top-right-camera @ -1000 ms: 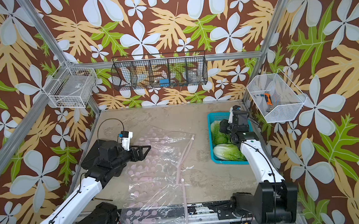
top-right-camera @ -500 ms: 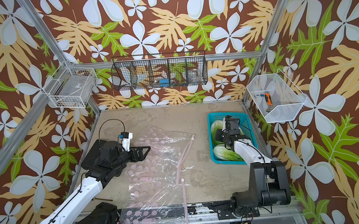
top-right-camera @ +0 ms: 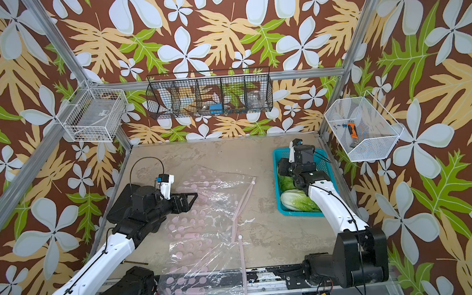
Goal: Open the zip-top bag and take out the chinese cabbages
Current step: Adjust the Chinese cabbage in the basket, then move the basket to the center of the board.
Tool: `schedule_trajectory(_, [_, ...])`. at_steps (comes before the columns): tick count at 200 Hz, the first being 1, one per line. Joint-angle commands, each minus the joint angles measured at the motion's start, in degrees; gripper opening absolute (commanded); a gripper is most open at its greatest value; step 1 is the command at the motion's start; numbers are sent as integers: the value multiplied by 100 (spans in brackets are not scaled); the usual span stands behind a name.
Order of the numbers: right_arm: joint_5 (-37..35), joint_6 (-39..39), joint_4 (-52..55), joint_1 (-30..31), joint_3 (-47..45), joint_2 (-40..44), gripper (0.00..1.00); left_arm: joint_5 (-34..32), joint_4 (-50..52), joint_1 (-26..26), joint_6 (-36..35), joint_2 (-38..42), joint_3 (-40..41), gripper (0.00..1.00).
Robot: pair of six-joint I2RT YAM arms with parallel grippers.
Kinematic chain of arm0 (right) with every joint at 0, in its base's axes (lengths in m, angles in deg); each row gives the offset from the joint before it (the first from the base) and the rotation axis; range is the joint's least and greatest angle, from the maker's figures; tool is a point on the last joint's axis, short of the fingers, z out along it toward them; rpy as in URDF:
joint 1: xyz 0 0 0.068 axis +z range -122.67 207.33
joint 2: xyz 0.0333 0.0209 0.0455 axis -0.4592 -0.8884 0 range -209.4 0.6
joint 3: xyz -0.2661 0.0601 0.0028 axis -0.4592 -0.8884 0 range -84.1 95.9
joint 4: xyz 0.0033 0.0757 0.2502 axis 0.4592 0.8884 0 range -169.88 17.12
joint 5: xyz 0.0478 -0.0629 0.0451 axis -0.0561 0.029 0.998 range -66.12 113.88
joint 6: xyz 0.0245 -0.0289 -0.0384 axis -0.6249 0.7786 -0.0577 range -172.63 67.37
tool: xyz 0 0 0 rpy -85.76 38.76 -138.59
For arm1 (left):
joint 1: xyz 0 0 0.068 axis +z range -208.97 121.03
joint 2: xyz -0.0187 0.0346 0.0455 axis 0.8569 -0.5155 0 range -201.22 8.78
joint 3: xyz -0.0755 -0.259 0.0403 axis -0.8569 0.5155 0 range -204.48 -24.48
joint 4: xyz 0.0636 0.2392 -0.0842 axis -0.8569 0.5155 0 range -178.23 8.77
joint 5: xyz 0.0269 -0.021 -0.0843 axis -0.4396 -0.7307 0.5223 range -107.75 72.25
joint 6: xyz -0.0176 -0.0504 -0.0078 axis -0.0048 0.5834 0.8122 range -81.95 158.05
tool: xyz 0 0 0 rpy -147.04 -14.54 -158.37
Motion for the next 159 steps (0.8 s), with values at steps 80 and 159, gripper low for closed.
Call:
schedule_trajectory(80, [-1397,194,1309,1106,-392,249,54,-34,58,0,24,84,29,100])
schedule_trajectory(159, [-933,206,1054,1164,-936,-17,36,-60,80,1,16,74,20,100])
